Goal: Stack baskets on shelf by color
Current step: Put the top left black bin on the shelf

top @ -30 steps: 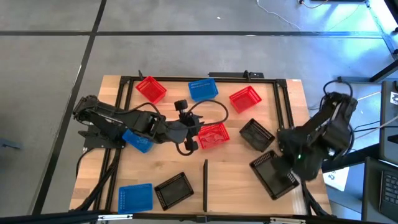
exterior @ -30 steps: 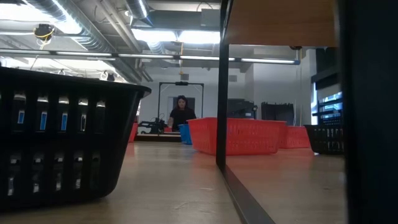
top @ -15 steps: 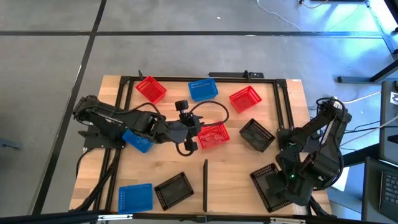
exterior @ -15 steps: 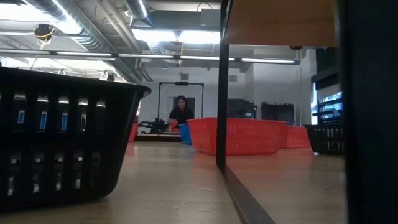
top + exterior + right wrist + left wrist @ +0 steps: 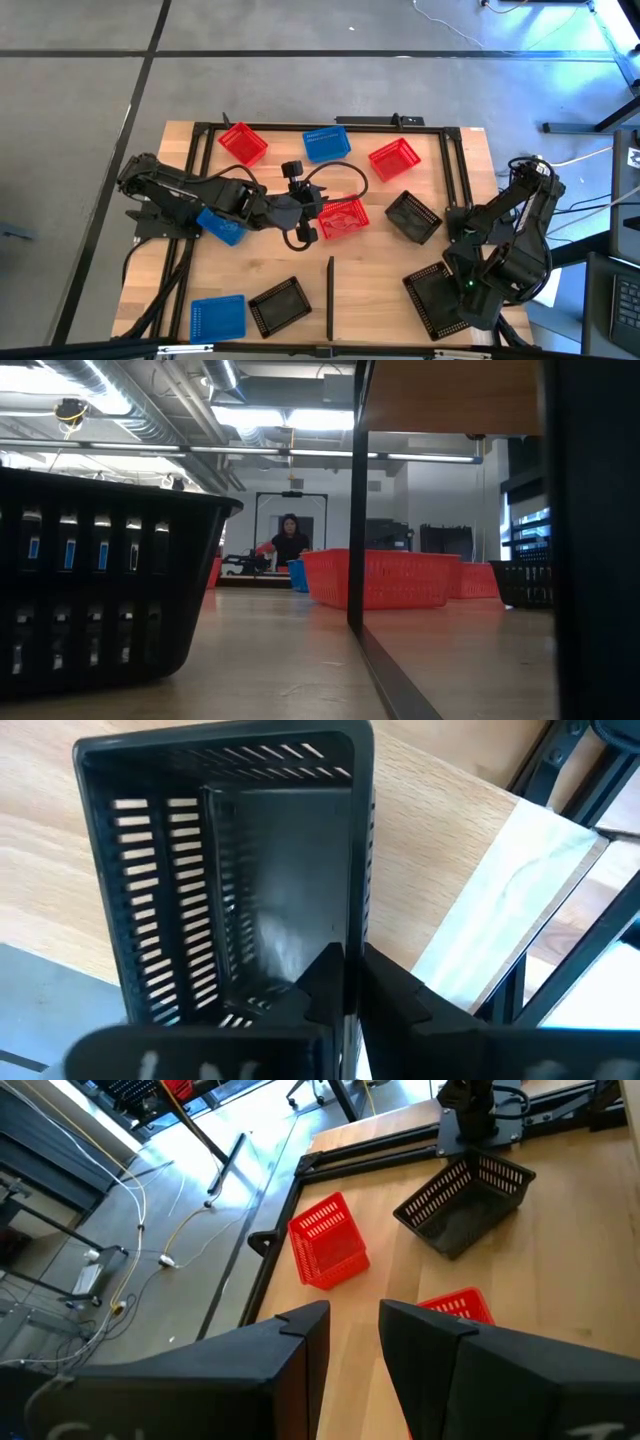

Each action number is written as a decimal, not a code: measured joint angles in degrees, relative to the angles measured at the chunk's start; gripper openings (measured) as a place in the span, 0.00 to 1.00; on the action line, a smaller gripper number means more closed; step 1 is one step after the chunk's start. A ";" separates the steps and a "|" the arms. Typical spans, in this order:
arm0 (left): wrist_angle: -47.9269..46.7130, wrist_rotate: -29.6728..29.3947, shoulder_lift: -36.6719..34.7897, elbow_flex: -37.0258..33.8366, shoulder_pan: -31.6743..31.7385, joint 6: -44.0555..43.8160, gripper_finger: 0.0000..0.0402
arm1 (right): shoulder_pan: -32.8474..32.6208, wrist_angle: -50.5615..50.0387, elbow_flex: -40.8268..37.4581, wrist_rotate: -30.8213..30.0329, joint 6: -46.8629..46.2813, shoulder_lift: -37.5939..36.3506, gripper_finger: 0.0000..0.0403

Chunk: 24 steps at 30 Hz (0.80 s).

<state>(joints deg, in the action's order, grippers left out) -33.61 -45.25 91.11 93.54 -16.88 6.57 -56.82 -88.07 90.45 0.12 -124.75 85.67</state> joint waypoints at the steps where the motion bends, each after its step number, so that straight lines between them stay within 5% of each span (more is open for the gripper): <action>1: 0.00 0.01 0.00 0.00 0.00 0.00 0.21 | 0.00 0.01 0.00 -0.02 0.52 0.00 0.07; 10: 0.00 0.01 0.00 0.00 0.00 0.02 0.21 | 0.00 -0.62 0.00 -0.04 -0.73 0.00 0.02; 24: 0.00 -0.01 0.02 0.00 -0.02 0.02 0.21 | 0.00 -1.79 0.03 -0.04 -1.43 -0.21 0.25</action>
<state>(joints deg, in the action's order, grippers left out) -33.61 -45.25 91.13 93.54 -16.91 6.59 -56.82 -89.85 90.48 0.08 -126.18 85.46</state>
